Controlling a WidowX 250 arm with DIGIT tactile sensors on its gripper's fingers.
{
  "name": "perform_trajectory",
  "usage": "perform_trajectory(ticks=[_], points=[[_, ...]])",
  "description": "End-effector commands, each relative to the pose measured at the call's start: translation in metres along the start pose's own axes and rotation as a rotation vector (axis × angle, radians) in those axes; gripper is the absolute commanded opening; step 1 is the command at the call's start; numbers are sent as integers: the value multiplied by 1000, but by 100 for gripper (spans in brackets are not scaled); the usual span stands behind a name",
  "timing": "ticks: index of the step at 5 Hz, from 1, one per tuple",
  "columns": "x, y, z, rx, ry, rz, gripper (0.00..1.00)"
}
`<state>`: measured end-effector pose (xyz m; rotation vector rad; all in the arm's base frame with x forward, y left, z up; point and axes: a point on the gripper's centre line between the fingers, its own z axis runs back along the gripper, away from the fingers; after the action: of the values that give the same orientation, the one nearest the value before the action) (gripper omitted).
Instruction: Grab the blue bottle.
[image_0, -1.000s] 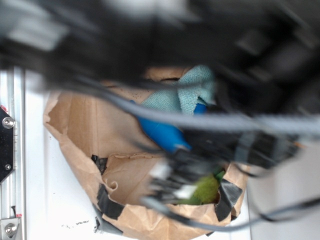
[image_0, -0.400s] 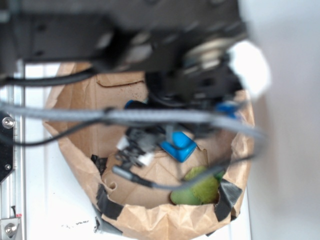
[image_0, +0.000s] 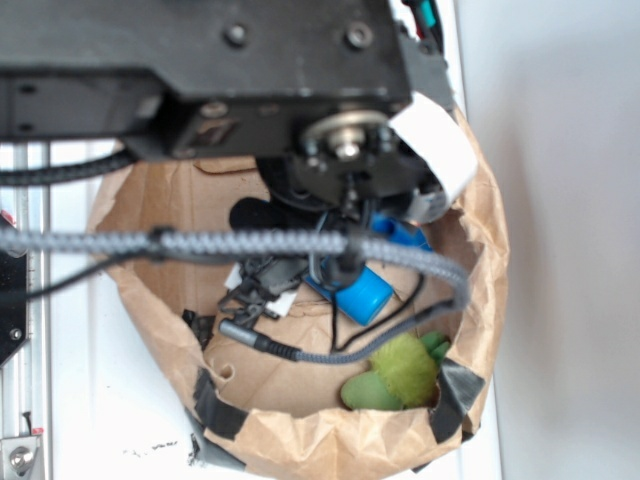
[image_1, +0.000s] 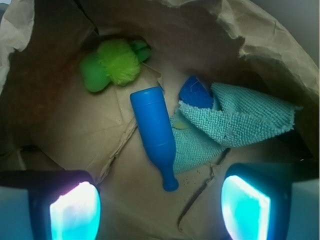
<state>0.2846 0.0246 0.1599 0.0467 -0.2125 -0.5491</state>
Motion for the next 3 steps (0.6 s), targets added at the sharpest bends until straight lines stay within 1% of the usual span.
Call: perform_trajectory(ticks=[1,2,3], points=[[7,-9,15,34,-45,-4,100],[7,-9,15,34,-45,-4,100],[9,-14,-14,47,-95,-49,100]])
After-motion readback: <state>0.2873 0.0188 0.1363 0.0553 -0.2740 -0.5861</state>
